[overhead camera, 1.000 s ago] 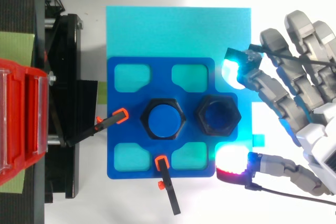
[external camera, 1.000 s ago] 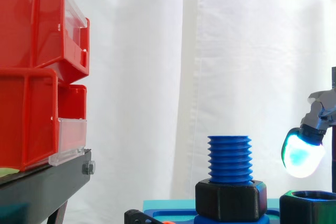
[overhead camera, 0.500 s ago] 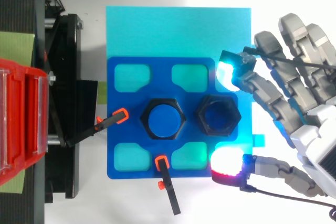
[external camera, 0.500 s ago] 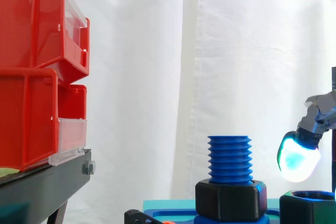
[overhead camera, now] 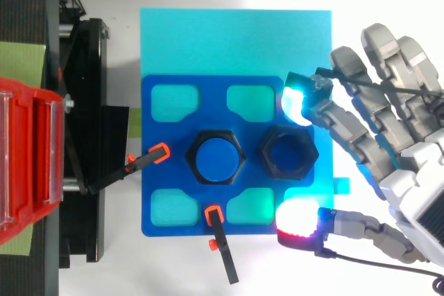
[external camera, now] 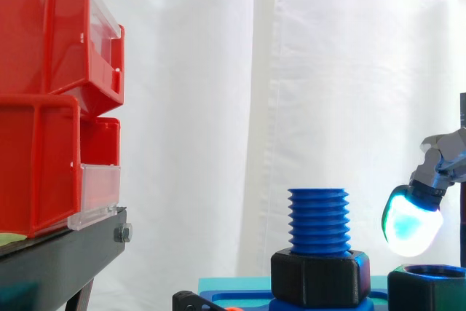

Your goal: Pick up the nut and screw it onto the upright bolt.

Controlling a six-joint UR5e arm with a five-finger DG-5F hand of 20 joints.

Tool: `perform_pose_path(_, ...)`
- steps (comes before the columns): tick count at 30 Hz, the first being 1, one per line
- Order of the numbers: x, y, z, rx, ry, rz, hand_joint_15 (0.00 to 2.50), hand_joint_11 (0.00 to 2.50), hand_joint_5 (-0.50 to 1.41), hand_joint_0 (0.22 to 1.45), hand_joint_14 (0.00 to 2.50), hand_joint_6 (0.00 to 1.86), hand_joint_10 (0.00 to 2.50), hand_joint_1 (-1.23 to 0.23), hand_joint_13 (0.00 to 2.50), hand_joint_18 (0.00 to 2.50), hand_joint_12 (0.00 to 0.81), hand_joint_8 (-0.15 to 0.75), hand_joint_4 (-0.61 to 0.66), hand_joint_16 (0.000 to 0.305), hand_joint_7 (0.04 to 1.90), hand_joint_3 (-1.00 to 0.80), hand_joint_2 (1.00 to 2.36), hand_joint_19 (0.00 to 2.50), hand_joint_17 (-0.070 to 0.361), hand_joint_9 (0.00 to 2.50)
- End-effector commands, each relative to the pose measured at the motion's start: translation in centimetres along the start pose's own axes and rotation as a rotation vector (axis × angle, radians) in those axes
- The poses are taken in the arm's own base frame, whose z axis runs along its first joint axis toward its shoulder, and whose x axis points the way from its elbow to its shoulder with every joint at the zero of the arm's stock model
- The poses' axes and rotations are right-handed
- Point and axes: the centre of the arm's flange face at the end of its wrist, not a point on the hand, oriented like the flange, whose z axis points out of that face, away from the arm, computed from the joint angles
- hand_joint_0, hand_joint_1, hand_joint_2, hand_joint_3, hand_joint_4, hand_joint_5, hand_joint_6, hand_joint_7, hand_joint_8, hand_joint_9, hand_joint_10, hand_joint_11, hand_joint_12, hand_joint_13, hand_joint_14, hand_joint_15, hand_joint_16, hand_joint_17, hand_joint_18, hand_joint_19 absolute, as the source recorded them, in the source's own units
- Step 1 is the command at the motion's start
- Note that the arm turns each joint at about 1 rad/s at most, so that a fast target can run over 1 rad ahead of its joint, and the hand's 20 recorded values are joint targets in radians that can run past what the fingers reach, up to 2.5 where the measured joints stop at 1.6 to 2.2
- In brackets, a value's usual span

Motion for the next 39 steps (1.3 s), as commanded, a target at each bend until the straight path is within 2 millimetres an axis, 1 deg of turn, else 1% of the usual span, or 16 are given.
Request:
perform_pose_path(1, 0.04, 0.03, 0.00, -0.004, 0.000, 0.007, 0.00, 0.00, -0.29, 0.38, 0.00, 0.50, 0.00, -0.61, 0.00, 0.00, 0.414, 0.326, 0.18, 0.064, 0.69, -0.50, 1.00, 0.00, 0.145, 0.06)
perform_pose_path(33, 0.33, -0.66, 0.19, -0.028, 0.023, 0.048, 0.00, 0.00, -0.27, 0.41, 0.00, 0.50, 0.00, -0.59, 0.00, 0.00, 0.402, 0.319, 0.19, 0.062, 0.72, -0.50, 1.00, 0.00, 0.139, 0.09)
perform_pose_path(36, 0.22, -0.67, 0.09, -0.029, 0.027, 0.045, 0.00, 0.00, -0.27, 0.41, 0.00, 0.50, 0.00, -0.59, 0.00, 0.00, 0.400, 0.319, 0.19, 0.061, 0.73, -0.50, 1.00, 0.00, 0.138, 0.10)
perform_pose_path(39, 0.32, -0.78, 0.24, -0.027, 0.028, 0.060, 0.00, 0.00, -0.27, 0.42, 0.00, 0.50, 0.00, -0.63, 0.00, 0.00, 0.395, 0.316, 0.19, 0.060, 0.73, -0.50, 1.00, 0.00, 0.136, 0.10)
